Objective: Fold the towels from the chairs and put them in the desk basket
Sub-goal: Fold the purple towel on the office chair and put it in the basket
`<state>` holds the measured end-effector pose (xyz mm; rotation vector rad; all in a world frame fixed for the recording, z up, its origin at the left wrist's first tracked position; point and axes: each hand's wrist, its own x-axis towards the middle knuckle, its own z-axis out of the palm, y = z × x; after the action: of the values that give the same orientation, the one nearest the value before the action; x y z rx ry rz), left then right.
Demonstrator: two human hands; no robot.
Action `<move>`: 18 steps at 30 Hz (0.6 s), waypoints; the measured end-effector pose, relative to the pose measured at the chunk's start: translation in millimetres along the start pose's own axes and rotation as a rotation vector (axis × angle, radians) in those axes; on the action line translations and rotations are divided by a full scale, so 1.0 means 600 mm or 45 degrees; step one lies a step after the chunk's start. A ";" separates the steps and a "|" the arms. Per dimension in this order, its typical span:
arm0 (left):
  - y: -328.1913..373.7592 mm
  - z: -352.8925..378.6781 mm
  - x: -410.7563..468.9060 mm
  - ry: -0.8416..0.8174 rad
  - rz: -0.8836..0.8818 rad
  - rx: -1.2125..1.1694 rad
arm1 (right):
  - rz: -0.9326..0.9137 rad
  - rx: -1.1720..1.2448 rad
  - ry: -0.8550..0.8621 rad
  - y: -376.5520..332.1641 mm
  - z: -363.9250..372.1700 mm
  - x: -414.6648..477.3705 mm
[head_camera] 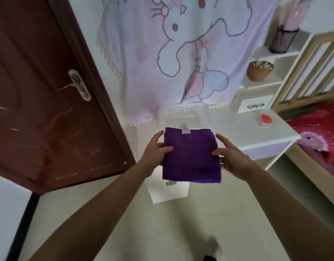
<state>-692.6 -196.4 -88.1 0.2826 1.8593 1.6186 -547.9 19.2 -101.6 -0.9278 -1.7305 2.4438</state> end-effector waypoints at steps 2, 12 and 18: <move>0.010 0.032 0.039 0.032 -0.038 0.040 | 0.014 -0.048 0.010 -0.016 -0.031 0.039; 0.105 0.128 0.278 0.237 -0.064 0.157 | 0.073 -0.162 -0.037 -0.172 -0.142 0.279; 0.093 0.093 0.457 0.261 -0.161 0.226 | 0.132 -0.183 0.021 -0.187 -0.125 0.432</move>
<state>-883.5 12.5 -126.5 0.0740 2.1353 1.4439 -762.9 213.5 -139.4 -1.0733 -1.9216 2.3898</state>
